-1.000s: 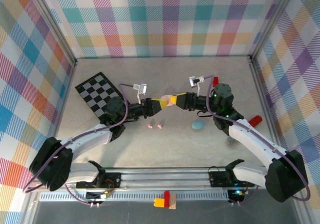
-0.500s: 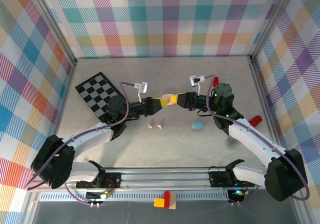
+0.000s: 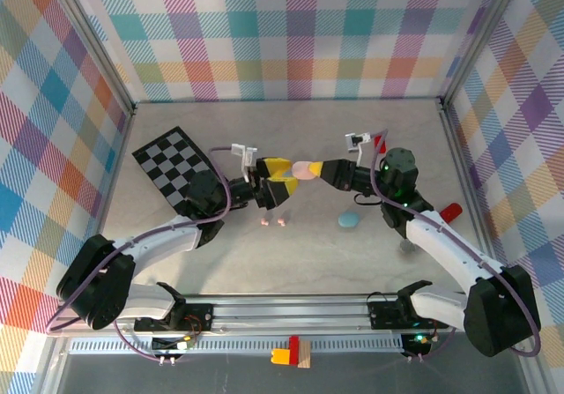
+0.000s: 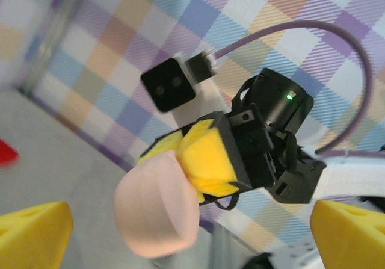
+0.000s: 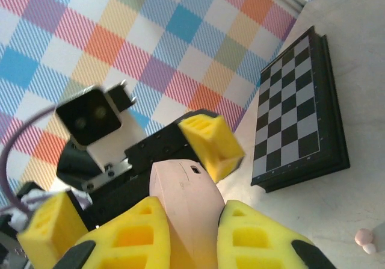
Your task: Insert wireless bluetooth earbuds into charging case
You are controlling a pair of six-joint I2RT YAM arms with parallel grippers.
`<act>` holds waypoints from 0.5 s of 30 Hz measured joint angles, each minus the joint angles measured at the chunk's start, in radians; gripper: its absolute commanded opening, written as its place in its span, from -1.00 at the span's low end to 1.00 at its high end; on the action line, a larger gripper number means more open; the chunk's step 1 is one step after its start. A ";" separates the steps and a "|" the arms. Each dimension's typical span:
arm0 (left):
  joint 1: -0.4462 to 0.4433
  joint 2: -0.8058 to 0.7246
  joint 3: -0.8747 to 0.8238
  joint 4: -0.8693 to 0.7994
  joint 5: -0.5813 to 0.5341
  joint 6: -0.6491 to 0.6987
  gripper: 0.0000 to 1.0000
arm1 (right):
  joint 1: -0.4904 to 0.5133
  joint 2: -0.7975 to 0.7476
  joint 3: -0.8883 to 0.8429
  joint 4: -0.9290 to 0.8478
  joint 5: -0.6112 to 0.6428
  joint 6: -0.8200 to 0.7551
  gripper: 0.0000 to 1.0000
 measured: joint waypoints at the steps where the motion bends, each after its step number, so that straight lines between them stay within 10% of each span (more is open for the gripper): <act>1: 0.000 0.000 -0.024 0.035 -0.013 0.071 1.00 | -0.014 0.000 0.000 0.002 -0.011 0.026 -1.00; 15: 0.000 0.057 -0.026 0.059 0.048 0.642 0.76 | -0.062 0.016 0.048 -0.066 -0.206 0.260 -1.00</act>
